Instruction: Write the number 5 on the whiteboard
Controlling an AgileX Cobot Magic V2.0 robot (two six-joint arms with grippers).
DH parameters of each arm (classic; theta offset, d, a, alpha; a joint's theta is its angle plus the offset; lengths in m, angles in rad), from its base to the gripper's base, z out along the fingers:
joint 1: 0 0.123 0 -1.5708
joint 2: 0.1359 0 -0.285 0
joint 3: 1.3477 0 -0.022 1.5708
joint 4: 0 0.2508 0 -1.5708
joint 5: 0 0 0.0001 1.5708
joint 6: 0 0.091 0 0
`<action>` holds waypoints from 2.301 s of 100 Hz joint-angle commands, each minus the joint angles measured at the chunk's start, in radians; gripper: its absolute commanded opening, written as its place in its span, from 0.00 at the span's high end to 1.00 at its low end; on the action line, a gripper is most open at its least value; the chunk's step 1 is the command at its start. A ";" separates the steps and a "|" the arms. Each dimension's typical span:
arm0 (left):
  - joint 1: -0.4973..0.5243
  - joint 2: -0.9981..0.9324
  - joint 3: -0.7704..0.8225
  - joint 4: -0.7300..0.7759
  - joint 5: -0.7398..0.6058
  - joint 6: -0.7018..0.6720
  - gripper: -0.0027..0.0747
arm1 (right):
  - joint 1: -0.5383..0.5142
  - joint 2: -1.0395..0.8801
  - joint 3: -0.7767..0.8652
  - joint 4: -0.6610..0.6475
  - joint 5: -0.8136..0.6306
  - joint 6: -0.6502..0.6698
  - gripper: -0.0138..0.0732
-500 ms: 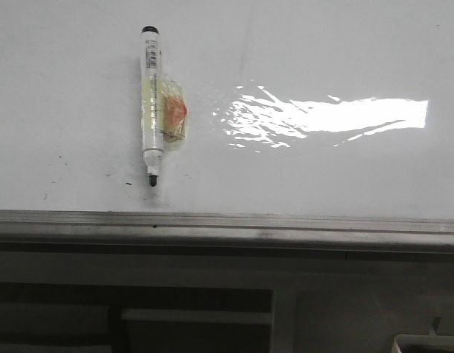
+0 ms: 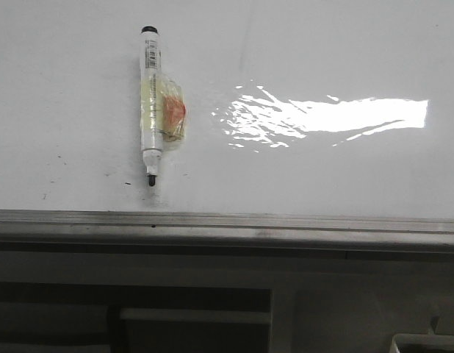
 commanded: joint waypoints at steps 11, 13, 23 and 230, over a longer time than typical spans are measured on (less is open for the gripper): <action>0.004 -0.027 0.024 -0.011 -0.044 -0.006 0.99 | -0.004 -0.015 0.023 -0.019 -0.011 -0.003 0.91; 0.004 -0.027 0.024 -0.011 -0.044 -0.006 0.99 | -0.004 -0.015 0.023 -0.019 -0.011 -0.003 0.91; 0.004 -0.027 0.024 -0.011 -0.044 -0.006 0.99 | -0.004 -0.015 0.023 -0.019 -0.011 -0.003 0.91; -0.483 0.912 -0.542 -0.773 -0.138 0.464 0.43 | 0.248 0.413 -0.455 0.359 -0.030 -0.195 0.41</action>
